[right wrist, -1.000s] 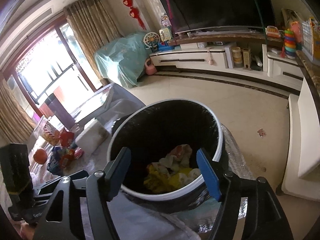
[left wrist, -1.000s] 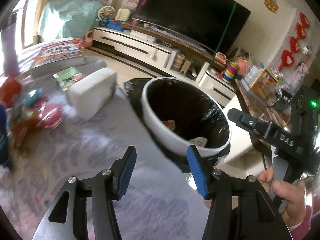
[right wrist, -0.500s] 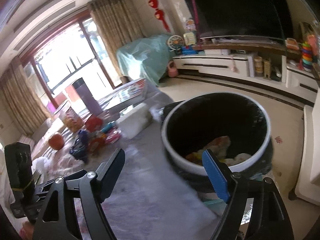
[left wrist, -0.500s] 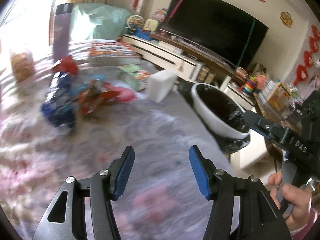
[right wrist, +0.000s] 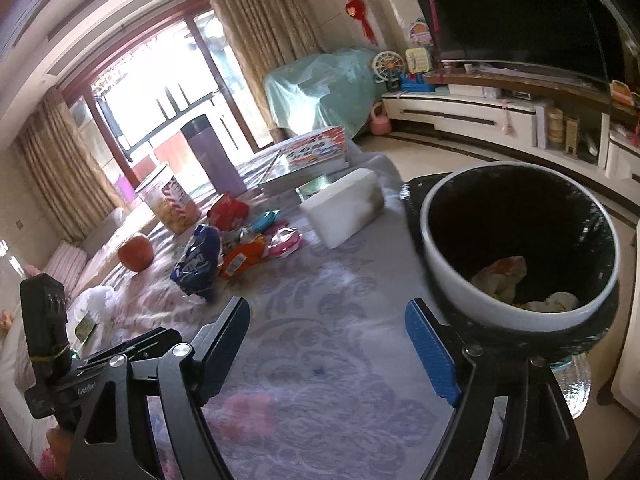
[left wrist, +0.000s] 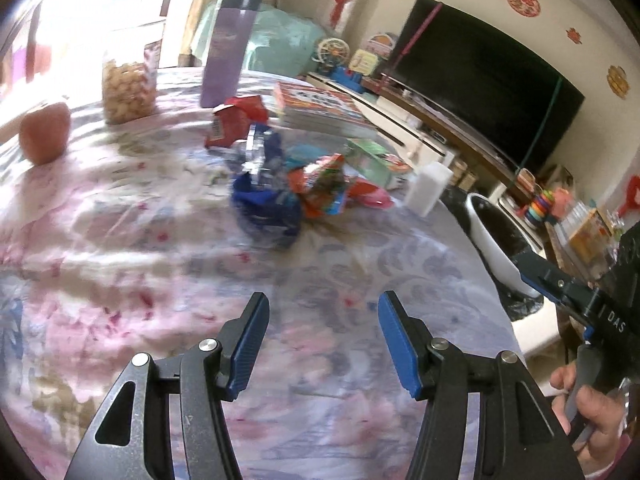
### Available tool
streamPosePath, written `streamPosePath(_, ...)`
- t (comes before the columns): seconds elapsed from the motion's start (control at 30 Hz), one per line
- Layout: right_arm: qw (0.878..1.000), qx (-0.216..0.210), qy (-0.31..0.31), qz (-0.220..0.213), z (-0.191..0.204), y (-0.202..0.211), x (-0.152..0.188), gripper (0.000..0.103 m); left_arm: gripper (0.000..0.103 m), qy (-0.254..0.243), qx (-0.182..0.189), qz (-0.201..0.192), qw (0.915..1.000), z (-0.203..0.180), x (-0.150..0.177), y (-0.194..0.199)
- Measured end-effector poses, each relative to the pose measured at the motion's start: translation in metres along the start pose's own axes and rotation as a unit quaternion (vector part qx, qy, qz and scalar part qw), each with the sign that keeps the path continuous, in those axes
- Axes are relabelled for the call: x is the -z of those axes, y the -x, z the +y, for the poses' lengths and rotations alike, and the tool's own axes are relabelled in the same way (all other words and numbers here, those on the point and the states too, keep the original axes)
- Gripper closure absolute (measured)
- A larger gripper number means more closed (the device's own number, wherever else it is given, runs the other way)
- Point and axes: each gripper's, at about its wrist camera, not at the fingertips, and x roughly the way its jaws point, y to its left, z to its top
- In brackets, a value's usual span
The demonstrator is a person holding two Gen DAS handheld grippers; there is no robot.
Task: Collect trash
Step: 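Grasp the blue plastic bag with the left tool while the right tool grasps the white sponge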
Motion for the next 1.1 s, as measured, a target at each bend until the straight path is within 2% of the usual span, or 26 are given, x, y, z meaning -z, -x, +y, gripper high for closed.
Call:
streamPosePath(0.23,1.000,-0.002,0.013,0.001,0.013,-0.012,-0.007,0.021,0.046,0.012,-0.009,0.000,0.9999,0.008,-0.004,0.001)
streamPosePath(0.57,1.000,-0.001,0.009,-0.001,0.019,-0.044,-0.023,0.021,0.043,0.010,-0.017,0.004,0.9998,0.023,-0.033,-0.022)
streamPosePath(0.63,1.000,-0.001,0.011,-0.001,0.020,-0.051,-0.028,0.021,0.040,0.008,-0.017,0.004,0.9998,0.027,-0.038,-0.027)
streamPosePath(0.8,1.000,0.009,0.018,0.002,0.022,-0.071,-0.041,0.021,0.039,0.008,-0.018,0.007,0.9998,0.031,-0.052,-0.041)
streamPosePath(1.1,0.998,0.060,0.024,0.020,0.014,-0.111,-0.060,0.022,0.040,0.016,-0.021,0.004,0.9996,0.040,-0.074,-0.073)
